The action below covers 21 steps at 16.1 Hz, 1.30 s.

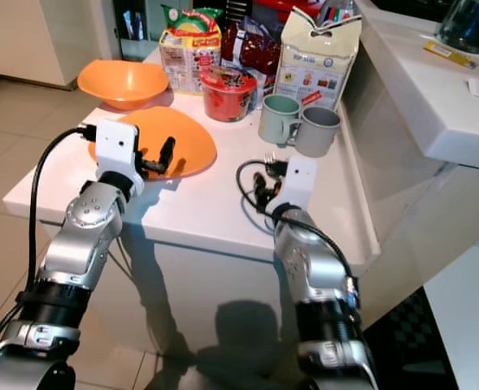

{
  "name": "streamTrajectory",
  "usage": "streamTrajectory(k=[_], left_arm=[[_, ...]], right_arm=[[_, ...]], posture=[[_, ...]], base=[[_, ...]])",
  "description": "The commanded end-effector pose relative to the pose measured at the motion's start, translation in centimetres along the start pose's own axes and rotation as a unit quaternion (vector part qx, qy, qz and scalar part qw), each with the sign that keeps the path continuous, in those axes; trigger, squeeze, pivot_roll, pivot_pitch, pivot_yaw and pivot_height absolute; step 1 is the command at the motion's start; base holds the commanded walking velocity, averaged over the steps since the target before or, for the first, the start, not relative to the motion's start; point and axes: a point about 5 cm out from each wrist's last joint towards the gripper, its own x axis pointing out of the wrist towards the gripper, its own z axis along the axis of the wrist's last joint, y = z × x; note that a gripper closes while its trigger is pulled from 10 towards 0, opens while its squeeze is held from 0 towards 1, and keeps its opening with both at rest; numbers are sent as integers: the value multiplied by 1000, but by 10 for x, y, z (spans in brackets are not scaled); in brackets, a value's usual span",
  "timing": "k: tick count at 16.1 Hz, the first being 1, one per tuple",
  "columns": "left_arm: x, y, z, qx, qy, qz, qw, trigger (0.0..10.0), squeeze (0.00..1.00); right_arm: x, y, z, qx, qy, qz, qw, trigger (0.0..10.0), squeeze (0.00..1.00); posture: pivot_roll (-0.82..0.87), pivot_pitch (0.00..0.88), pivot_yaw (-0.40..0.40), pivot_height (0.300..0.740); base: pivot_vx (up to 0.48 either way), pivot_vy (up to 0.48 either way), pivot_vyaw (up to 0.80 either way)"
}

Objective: Setting the table

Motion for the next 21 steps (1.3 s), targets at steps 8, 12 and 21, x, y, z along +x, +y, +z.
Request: streamTrajectory(k=[8, 12, 21], left_arm=[[-3, -4, 5, 8, 0, -18, 1000, 10000, 0], [-2, -3, 8, 10, -1, -19, 1000, 10000, 0], [-1, -5, 11, 9, -1, -25, 1000, 10000, 0]], right_arm=[[-19, 5, -38, -26, 126, 88, 988, 10000, 0], [-7, -2, 9, -51, 5, 55, 997, 10000, 0], [-9, -7, 29, -60, -85, 14, 994, 10000, 0]], posture=[[162, 0, -47, 740], [162, 0, -40, 740], [154, 0, -28, 740]], base=[[0, 0, 0], [0, 0, 0], [0, 0, 0]])
